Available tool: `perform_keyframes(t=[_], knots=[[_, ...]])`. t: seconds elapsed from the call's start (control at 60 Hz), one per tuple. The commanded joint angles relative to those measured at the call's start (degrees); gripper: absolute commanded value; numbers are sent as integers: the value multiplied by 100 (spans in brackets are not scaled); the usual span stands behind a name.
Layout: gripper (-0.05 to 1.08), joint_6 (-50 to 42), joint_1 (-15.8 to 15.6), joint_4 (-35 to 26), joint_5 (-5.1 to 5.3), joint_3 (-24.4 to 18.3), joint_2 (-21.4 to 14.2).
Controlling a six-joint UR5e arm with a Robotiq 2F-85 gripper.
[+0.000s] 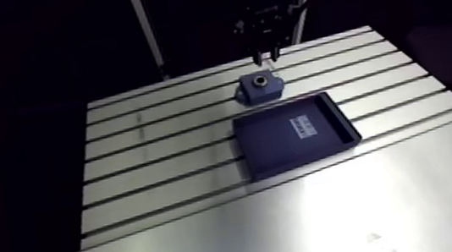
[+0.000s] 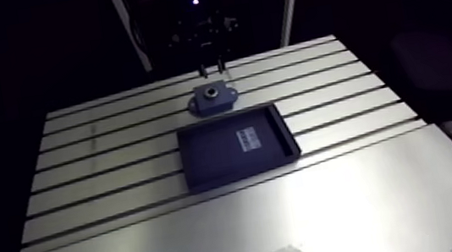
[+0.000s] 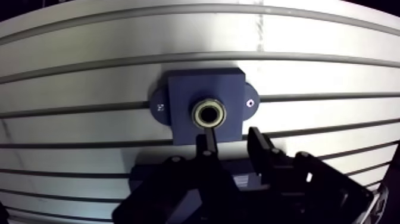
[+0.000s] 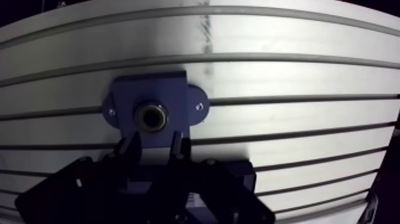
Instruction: Pick up the bearing and press it into the housing until flush.
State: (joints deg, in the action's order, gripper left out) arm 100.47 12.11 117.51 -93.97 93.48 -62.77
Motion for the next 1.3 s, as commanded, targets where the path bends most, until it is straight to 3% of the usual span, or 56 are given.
perform_keyframes(t=[0.017,0.167,0.3,1.3], knots=[[98,-31,-32,40,15,-18,42],[101,-40,-33,40,41,-11,42],[107,-49,-8,119,196,24,77],[108,4,-16,480,208,201,262]])
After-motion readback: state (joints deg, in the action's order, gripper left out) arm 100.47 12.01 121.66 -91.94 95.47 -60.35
